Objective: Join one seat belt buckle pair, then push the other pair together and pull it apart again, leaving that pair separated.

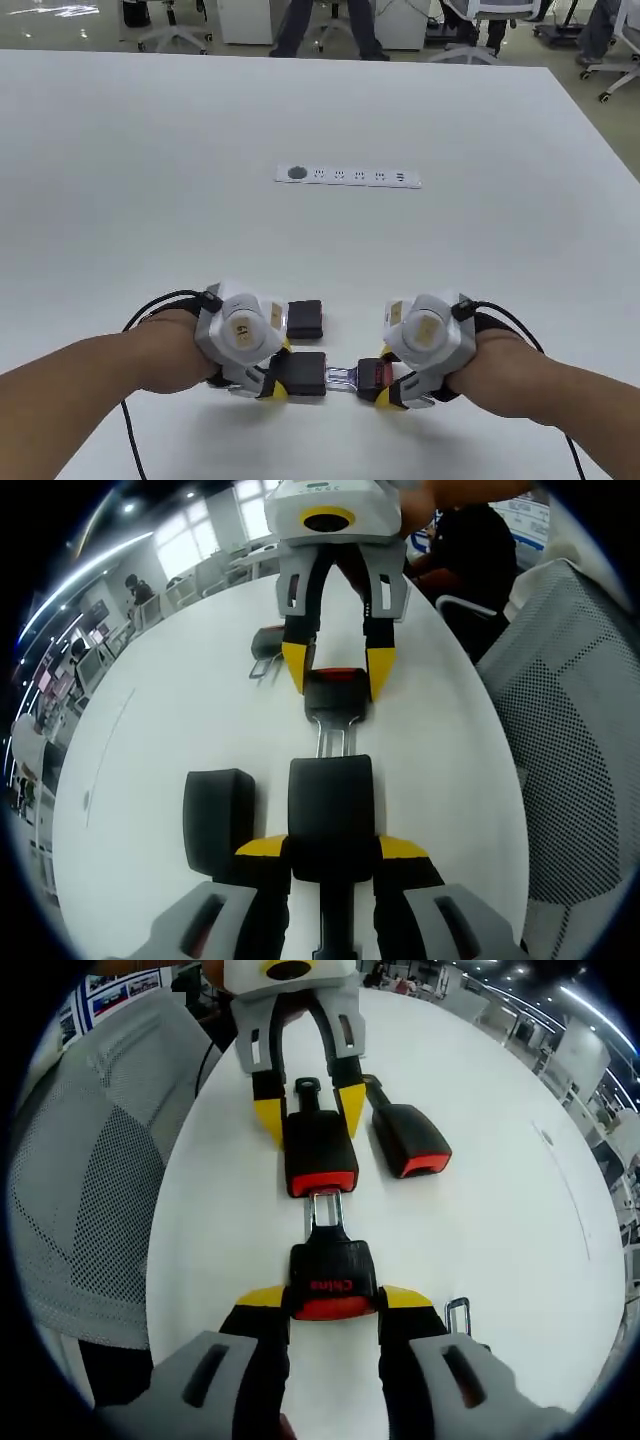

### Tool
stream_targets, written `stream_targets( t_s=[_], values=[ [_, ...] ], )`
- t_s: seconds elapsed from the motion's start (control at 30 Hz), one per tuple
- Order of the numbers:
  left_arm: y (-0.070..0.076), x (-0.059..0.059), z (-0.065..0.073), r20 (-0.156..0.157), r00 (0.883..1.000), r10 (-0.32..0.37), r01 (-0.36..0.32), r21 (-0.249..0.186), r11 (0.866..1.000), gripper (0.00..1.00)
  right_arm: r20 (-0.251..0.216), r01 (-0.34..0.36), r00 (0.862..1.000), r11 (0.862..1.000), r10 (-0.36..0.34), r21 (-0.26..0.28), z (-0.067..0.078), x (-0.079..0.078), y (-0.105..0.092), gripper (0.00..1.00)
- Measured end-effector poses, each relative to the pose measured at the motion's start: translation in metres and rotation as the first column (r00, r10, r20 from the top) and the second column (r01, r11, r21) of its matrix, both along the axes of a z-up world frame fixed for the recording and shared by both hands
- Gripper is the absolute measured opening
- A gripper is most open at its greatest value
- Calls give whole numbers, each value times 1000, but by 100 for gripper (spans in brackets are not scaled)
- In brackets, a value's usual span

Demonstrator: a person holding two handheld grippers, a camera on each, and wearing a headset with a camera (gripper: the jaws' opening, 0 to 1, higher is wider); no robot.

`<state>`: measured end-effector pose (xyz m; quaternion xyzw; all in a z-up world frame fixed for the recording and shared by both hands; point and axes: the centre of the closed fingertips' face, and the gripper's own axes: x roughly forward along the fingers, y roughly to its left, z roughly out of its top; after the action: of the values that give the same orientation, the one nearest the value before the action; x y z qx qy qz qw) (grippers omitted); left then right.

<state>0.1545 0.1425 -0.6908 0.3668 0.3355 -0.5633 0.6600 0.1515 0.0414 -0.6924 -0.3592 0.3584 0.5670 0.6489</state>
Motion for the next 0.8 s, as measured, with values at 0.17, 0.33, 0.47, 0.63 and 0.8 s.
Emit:
stream_targets(
  t_s=[0.17,0.33,0.47,0.63,0.8],
  values=[
    [0,0,0,0,1000,4,-4,-1,1000,32,27,-16,1000,1000,16,-5,2,2,3,33],
    [0,0,0,1,1000,0,0,2,1000,32,29,-17,999,1000,17,6,0,4,7,33],
    [0,0,0,3,1000,-3,3,0,1000,32,32,-13,999,999,12,36,-1,6,13,33],
    [0,0,1,0,1000,-5,5,-5,1000,32,13,0,1000,998,-1,65,-2,5,15,33],
    [0,0,0,-5,1000,-17,17,-7,1000,31,10,-18,1000,997,17,77,-2,4,17,32]
  ],
)
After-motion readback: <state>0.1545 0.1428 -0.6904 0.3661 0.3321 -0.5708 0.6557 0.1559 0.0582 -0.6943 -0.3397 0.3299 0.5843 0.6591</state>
